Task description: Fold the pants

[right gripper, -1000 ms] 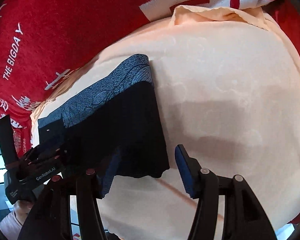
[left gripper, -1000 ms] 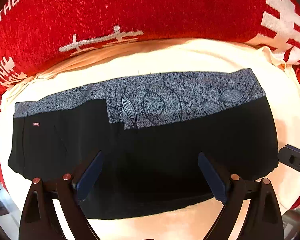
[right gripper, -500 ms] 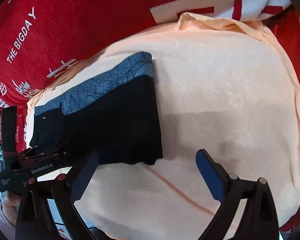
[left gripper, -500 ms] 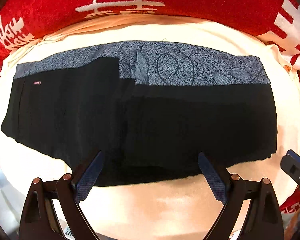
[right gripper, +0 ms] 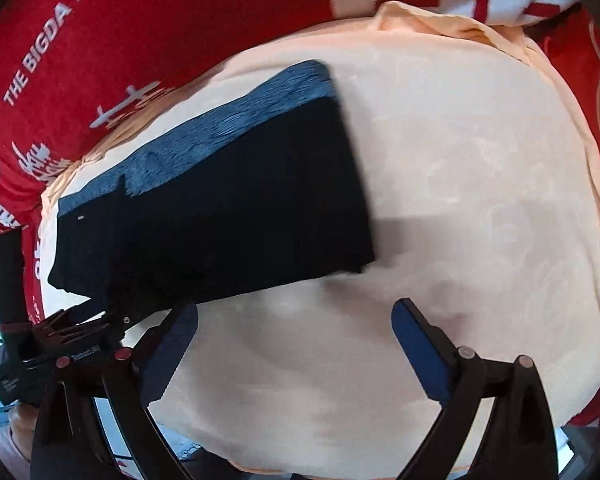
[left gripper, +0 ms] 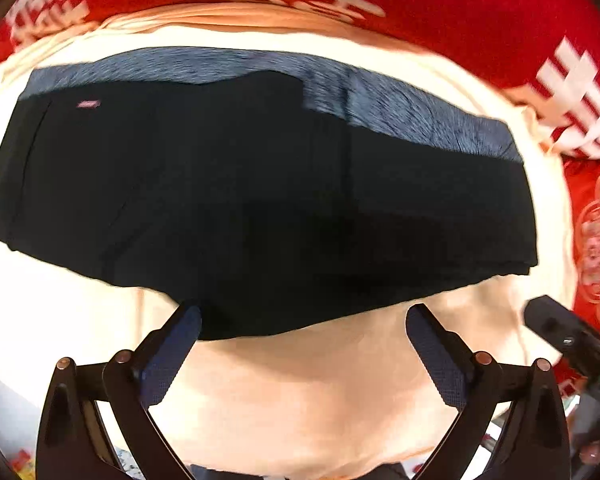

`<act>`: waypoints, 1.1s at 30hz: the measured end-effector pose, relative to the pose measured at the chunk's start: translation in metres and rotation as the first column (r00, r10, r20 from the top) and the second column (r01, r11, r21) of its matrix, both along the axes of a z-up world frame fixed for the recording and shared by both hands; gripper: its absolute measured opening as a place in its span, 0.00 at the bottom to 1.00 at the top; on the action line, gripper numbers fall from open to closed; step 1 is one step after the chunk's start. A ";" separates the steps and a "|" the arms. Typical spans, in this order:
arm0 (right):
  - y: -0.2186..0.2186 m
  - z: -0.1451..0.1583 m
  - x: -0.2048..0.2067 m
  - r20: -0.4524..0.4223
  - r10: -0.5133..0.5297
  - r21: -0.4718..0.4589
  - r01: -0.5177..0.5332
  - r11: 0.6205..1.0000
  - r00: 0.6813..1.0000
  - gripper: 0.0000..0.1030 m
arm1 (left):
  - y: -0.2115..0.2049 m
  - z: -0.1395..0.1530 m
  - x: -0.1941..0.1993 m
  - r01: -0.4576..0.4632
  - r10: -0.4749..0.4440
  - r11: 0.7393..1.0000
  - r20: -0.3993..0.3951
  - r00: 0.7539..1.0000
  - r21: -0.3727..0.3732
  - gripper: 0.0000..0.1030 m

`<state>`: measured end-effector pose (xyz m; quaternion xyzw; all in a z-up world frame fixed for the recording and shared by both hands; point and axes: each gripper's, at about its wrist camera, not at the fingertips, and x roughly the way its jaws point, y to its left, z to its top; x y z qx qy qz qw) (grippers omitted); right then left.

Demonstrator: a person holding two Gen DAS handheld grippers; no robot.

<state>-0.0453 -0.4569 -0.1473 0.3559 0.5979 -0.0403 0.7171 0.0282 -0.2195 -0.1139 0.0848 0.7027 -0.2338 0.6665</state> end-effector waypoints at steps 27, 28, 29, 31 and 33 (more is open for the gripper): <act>0.248 0.049 0.121 -0.004 0.400 -0.008 -0.400 0.917 0.917 0.95 | 0.273 -0.010 0.098 -0.493 0.498 0.830 -0.050 0.866 -0.262 1.00; 0.252 0.048 0.123 -0.001 0.410 -0.003 -0.410 0.912 0.912 0.95 | 0.270 -0.011 0.097 -0.502 0.506 0.814 -0.067 0.860 -0.292 1.00; 0.255 0.047 0.125 0.000 0.419 0.001 -0.419 0.908 0.908 0.95 | 0.270 -0.014 0.096 -0.510 0.511 0.800 -0.086 0.855 -0.318 1.00; 0.261 0.043 0.128 -0.003 0.431 0.011 -0.431 0.902 0.902 0.95 | 0.274 -0.020 0.102 -0.527 0.516 0.768 -0.136 0.846 -0.363 1.00; 0.263 0.040 0.129 -0.006 0.437 0.022 -0.437 0.899 0.899 0.95 | 0.272 -0.025 0.104 -0.540 0.520 0.744 -0.165 0.838 -0.393 1.00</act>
